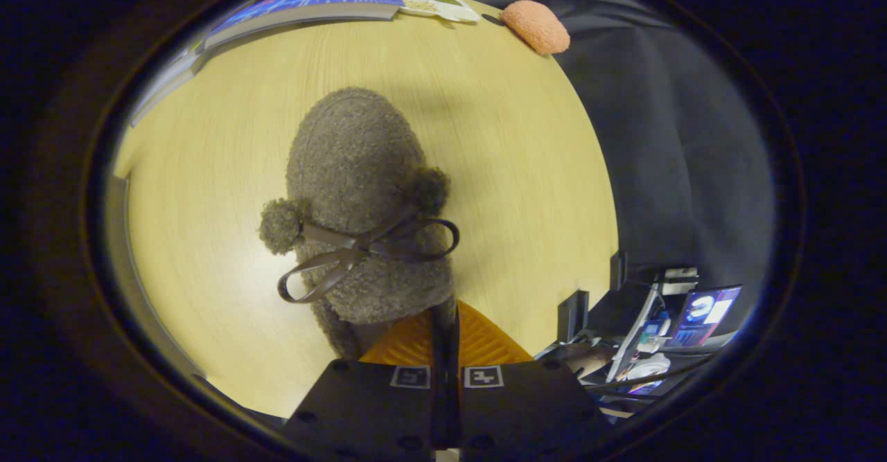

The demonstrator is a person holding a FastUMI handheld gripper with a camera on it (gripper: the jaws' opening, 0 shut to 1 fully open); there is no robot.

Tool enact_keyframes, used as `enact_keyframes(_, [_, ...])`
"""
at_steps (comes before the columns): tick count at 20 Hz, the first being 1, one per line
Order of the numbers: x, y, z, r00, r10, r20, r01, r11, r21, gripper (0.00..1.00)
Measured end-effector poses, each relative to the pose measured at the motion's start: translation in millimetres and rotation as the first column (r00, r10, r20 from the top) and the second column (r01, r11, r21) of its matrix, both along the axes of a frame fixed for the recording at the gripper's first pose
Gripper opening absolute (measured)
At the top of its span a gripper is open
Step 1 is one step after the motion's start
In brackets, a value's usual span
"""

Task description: Open the storage box then place both shoes into the box .Put the left shoe in first, then the right shoe, with the right side of both shoes facing outward in a uniform manner.

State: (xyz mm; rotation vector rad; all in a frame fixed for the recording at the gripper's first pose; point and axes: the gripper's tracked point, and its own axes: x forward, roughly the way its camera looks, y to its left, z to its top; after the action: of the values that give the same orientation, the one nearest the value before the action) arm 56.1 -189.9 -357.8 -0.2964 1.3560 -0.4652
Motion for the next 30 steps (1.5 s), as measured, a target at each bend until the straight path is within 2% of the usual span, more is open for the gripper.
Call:
enact_keyframes(3, [-1.8,1.1,5.9,0.999,0.041,0.017,-0.04,0.997,-0.069,0.04])
enact_keyframes(6, [-10.3,3.8,22.0,0.999,0.048,0.025,-0.044,0.988,-0.151,0.03])
enact_keyframes(12, [-39.9,15.6,86.7,0.996,0.087,0.006,-0.079,0.927,-0.367,0.03])
enact_keyframes(21, [-44.9,106.3,196.5,0.977,0.06,0.206,0.017,0.936,-0.352,0.03])
enact_keyframes(25, [-46.2,167.5,237.4,0.966,0.073,0.249,0.012,0.946,-0.325,0.03])
enact_keyframes(30, [-42.3,251.4,249.3,0.955,0.094,0.282,-0.028,0.973,-0.23,0.03])
